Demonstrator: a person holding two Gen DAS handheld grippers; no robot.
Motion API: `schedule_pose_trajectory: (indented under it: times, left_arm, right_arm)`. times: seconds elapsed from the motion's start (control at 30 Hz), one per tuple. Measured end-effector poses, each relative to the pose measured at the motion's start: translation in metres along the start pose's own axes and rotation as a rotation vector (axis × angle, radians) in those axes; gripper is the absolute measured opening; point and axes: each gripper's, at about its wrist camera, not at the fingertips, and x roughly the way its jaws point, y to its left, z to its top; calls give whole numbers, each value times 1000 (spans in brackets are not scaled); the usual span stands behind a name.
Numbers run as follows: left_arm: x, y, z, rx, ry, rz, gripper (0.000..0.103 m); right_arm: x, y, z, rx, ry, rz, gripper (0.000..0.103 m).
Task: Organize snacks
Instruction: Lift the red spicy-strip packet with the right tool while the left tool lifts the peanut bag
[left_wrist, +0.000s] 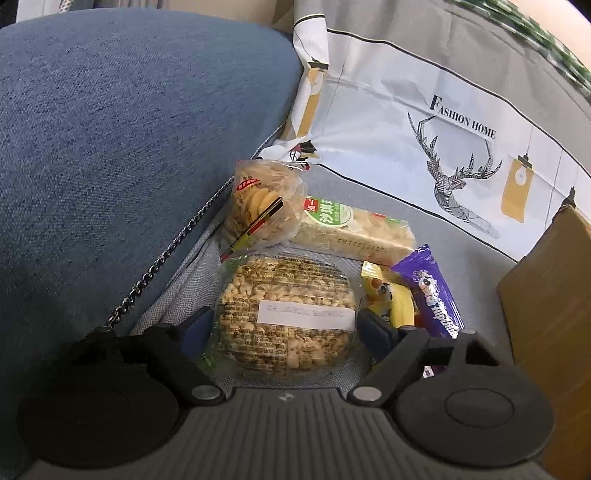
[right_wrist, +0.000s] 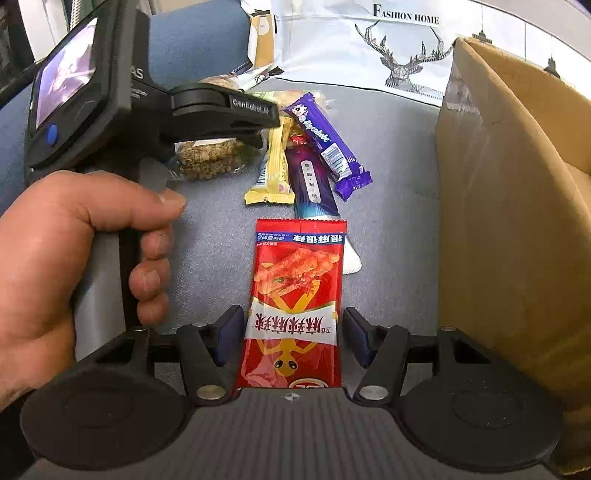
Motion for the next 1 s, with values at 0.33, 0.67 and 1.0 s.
schedule_pose_trajectory:
  times: [0.33,0.67,1.0]
  left_arm:
    - [-38,10,0,-39,3,-84,84]
    - [-100,7,-8,102,136,-232,84]
    - [-132,31,-25,69,97,-339,84]
  right_arm:
    - [-7,2,0,17,-26,13,49]
    - [-30,12,-16,-3,-49,14,48]
    - [-33,8,-32,-26,-47,42,48]
